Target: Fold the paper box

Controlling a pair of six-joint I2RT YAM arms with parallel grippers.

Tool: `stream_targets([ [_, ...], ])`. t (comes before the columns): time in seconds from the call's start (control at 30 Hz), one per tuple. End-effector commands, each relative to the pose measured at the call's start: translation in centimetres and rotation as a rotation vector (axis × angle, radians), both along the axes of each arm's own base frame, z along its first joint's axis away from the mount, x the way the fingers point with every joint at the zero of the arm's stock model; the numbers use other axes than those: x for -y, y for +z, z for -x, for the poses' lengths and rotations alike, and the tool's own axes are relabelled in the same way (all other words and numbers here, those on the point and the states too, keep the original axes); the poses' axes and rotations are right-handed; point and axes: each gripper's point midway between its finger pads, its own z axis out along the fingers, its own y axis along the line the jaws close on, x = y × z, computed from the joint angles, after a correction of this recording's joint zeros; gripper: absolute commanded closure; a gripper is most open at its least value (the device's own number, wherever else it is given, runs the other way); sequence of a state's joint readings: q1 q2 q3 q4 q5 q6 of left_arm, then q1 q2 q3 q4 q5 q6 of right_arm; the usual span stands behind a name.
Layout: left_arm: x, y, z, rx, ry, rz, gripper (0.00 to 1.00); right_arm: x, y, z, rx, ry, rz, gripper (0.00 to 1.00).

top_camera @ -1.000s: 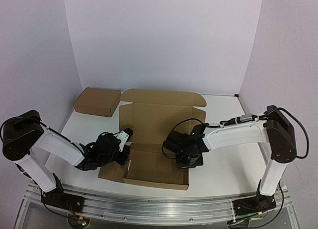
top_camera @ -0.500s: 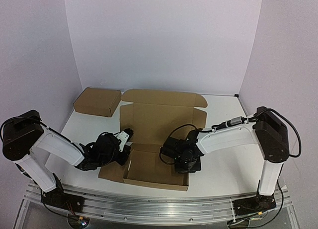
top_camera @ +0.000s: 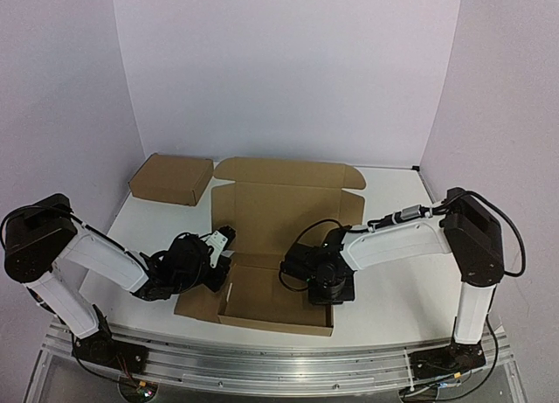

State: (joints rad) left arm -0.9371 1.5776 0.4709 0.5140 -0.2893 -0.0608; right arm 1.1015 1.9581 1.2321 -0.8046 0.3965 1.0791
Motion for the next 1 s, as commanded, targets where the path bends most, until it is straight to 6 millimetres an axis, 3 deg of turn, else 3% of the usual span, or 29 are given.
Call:
stream_targets([
  [0.0,-0.1,0.3,-0.1,-0.001,0.011,0.006,1.00,4.4,-3.3,3.5,-0.167,0.001,0.202,1.00],
  [0.17,0.0,0.3,-0.2,-0.005,0.009,0.001,1.00,3.7,-1.6,2.4,-0.108,0.019,0.180,1.00],
  [0.2,0.1,0.3,-0.2,-0.007,0.008,-0.001,1.00,4.0,-1.7,2.5,-0.100,0.007,0.179,1.00],
  [0.27,0.1,0.2,-0.2,-0.008,0.007,-0.004,1.00,5.1,-3.6,4.0,-0.146,-0.030,0.145,1.00],
  [0.3,0.1,0.2,-0.2,-0.008,0.007,-0.004,1.00,4.7,-3.6,4.3,-0.156,-0.042,0.110,1.00],
  [0.37,0.1,0.4,-0.2,-0.008,0.006,-0.003,1.00,3.9,-2.7,3.8,-0.113,-0.039,0.076,1.00],
  [0.5,0.2,0.5,-0.1,-0.009,0.001,0.001,1.00,4.1,-2.2,3.4,-0.091,-0.064,0.056,1.00],
  [0.97,0.9,1.2,-0.1,-0.016,-0.017,0.021,1.00,2.4,-1.8,2.2,-0.055,-0.033,-0.019,1.00],
])
